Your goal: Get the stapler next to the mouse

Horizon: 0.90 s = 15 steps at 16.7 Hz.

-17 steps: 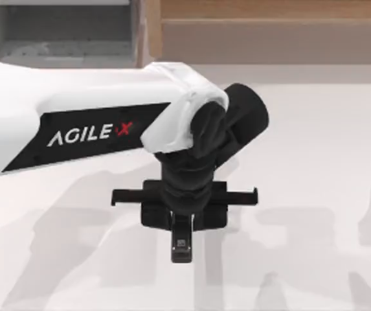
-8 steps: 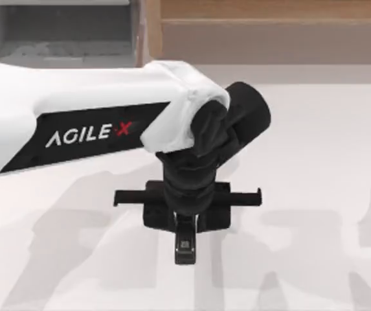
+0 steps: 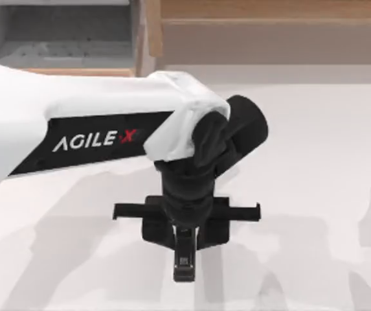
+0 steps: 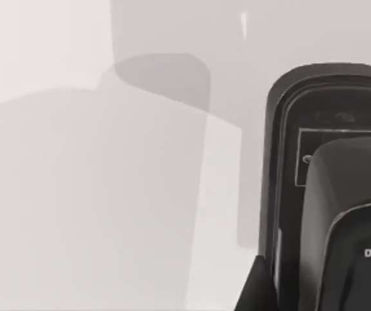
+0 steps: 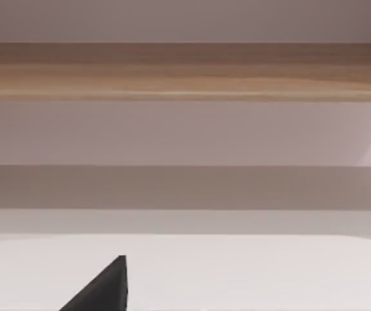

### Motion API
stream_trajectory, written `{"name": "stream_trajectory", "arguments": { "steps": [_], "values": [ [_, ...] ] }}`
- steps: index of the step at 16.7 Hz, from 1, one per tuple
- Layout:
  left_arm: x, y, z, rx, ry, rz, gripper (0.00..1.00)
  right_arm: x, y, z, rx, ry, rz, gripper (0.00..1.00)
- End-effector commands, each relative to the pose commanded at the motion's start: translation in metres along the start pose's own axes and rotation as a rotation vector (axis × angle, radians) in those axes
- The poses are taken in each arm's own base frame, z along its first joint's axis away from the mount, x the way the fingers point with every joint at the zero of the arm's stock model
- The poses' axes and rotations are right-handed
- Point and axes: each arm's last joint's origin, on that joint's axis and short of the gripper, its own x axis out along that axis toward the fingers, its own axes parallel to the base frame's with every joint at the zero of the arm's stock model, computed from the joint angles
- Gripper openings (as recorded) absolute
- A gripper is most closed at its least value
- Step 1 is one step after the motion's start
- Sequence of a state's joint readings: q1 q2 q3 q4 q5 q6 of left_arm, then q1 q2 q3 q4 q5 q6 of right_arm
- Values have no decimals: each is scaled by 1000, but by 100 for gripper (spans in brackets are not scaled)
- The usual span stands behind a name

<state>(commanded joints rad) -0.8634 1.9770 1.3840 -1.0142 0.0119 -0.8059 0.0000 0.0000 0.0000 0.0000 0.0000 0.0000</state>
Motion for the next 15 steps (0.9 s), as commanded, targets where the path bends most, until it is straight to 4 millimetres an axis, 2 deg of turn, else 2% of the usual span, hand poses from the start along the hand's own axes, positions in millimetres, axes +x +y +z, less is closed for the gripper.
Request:
{"name": "stream_trajectory", "arguments": {
  "steps": [9,13,15],
  "values": [
    [2,-1,11,-22,-101,-16,0,0,0,0,0,0,0,100],
    [19,1,13,-29,-106,24,0,0,0,0,0,0,0,100],
    [20,1,12,-29,-104,27,0,0,0,0,0,0,0,100]
  ]
}}
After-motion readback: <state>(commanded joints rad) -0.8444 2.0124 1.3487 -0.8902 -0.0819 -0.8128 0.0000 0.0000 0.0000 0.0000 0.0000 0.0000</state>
